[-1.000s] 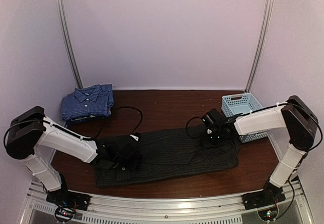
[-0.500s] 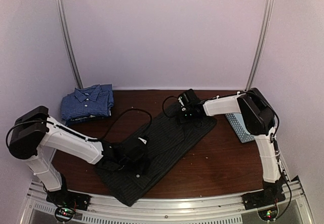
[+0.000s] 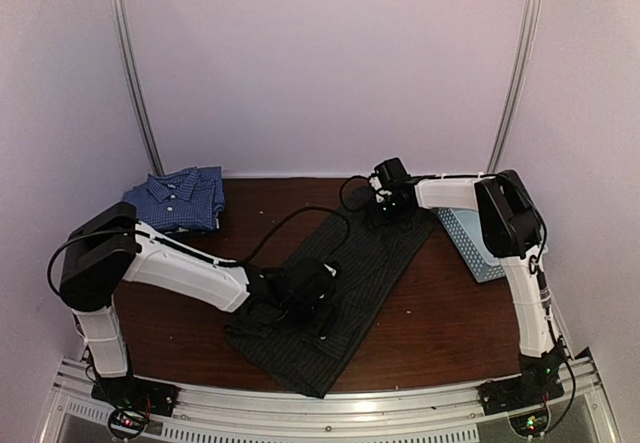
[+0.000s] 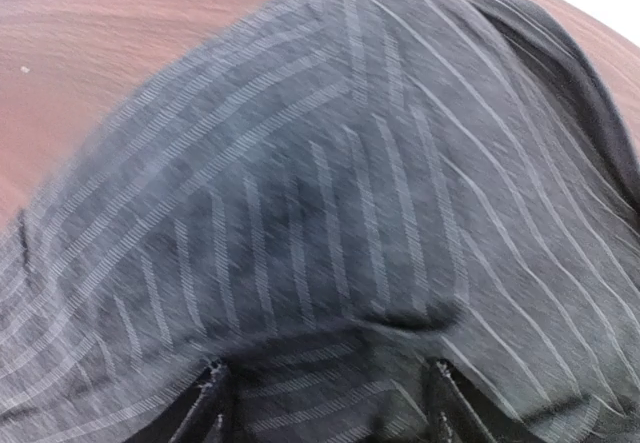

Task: Fold and stack the long sleeve shirts
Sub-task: Rotate the rectangle-folded shirt at the center of the board, then pick up the rectangle-folded shirt from the center of the board, then fold the rectangle-folded shirt at the center of the board.

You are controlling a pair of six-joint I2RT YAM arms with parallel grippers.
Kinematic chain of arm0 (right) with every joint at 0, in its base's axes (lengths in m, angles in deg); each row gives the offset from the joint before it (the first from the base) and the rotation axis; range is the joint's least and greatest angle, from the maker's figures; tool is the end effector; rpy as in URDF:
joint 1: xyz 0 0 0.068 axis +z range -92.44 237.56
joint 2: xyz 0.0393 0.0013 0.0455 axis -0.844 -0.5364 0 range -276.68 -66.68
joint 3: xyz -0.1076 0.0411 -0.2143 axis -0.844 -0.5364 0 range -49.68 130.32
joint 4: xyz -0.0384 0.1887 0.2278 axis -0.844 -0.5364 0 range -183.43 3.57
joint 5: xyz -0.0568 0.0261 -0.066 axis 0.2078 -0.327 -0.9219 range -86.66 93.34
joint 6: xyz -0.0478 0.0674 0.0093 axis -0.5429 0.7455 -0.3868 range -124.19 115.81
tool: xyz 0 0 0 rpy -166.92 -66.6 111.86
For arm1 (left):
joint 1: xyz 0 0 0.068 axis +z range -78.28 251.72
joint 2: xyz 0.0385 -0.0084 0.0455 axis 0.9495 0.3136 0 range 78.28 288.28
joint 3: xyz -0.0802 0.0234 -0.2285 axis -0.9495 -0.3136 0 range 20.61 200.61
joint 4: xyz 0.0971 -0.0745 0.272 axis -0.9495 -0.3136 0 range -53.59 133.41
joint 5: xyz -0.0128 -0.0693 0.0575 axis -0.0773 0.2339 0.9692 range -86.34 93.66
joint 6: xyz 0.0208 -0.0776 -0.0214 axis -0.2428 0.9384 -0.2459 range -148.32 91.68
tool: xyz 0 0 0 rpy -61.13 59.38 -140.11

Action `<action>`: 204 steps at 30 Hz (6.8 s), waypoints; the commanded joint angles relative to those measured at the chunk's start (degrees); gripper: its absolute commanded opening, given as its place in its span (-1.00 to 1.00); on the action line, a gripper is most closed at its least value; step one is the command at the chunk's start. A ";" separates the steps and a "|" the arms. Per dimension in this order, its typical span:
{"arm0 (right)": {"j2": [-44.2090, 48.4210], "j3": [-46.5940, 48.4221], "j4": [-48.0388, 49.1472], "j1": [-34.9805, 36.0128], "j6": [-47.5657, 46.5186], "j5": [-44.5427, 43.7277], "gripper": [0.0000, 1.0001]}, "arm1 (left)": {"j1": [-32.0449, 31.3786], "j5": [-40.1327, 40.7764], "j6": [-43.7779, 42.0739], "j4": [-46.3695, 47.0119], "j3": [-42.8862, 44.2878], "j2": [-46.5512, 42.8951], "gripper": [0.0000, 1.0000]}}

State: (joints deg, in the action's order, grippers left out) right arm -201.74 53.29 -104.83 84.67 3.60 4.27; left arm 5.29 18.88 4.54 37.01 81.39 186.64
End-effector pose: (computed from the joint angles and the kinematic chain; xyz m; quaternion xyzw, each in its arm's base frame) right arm 0.4898 0.2521 0.0652 -0.1606 0.9273 0.1086 0.3202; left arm 0.1831 -0.3719 0.0493 0.2330 0.9143 -0.1520 0.2945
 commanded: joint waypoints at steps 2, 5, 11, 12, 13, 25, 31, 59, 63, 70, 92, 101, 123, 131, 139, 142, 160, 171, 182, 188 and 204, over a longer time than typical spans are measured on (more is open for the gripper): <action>5.66 -1.08 -7.85 -0.74 -0.12 -6.75 0.40 | -0.23 -1.17 -2.38 -1.01 0.71 -2.61 0.33; 8.14 -3.23 -7.45 -0.90 -0.02 -8.54 0.48 | -0.26 -0.20 -2.67 -1.04 -0.21 -4.51 0.34; 12.83 -8.70 -5.27 -0.84 2.02 -4.55 0.54 | -0.23 2.95 -3.02 -1.12 -2.06 -8.70 0.36; 13.65 -10.24 -4.31 -0.83 2.57 -3.35 0.54 | -0.27 3.77 -3.06 -1.16 -2.51 -9.55 0.38; 14.48 -11.75 -3.50 -0.88 3.15 -2.15 0.52 | -0.27 4.66 -3.07 -1.29 -2.94 -10.30 0.38; 15.22 -23.14 2.90 1.02 9.95 6.46 0.30 | 0.81 14.40 -3.85 -5.27 -4.52 -16.25 0.43; 10.49 -19.00 0.69 0.79 9.23 3.66 0.29 | 2.29 14.03 -3.09 -6.47 -6.60 -18.15 0.43; 15.24 -8.77 -4.75 -1.80 2.40 -2.02 0.41 | 10.81 -18.13 -1.69 0.72 -22.42 -19.76 0.40; 23.19 -17.68 -1.92 -1.59 4.88 1.79 0.42 | 8.82 -18.13 -1.88 0.55 -22.51 -18.15 0.37; 34.72 -31.53 0.23 -0.46 6.98 5.56 0.44 | 1.19 -18.01 -3.89 -0.64 -18.89 -15.64 0.36; 64.64 -62.46 0.04 17.38 13.45 3.54 0.42 | -2.21 -14.77 -23.01 7.98 -24.98 -26.88 0.75; 63.79 -63.98 0.72 17.45 14.15 4.14 0.41 | -2.79 -15.22 -23.47 7.45 -24.22 -20.27 0.73; 74.45 -74.71 5.62 34.01 22.68 3.13 0.37 | -3.51 -20.06 -15.39 1.81 -23.55 -20.42 -0.94; 72.54 -76.44 8.68 44.89 24.03 0.05 0.39 | -3.53 -21.98 -12.66 0.35 -20.80 -18.30 -1.00; 62.59 -74.09 7.63 51.63 23.93 -3.01 0.36 | -3.53 -22.06 -10.29 -1.62 -19.33 -16.91 -1.00; 59.83 -73.05 6.67 52.39 23.97 -3.64 0.31 | -3.53 -22.32 -10.19 -1.95 -19.11 -16.61 -1.00; 50.26 -69.62 -0.01 57.60 26.72 -9.25 -0.02 | -3.38 -22.81 -10.18 -3.84 -19.43 -18.35 -1.00; 51.22 -69.58 -0.24 61.58 29.30 -10.00 -1.00 | -3.51 -27.42 -7.93 -4.69 -20.71 -19.82 -1.00; 61.28 -70.18 3.14 65.26 33.99 -1.14 -1.00 | -6.78 -37.26 -3.15 -9.81 -21.69 -27.62 -1.00; 67.68 -67.62 -1.81 60.66 30.71 -1.98 -1.00 | -1.50 -38.31 -5.69 -11.11 -16.41 -28.45 -1.00; 58.68 -48.45 -14.54 17.83 10.81 5.62 -0.99 | 25.25 -50.71 -15.47 -13.56 10.13 -5.59 -1.00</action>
State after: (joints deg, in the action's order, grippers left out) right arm -137.13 0.66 -115.65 109.39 21.81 6.50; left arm 27.41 -26.89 -6.78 25.23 84.43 172.80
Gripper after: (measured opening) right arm 0.013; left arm 0.024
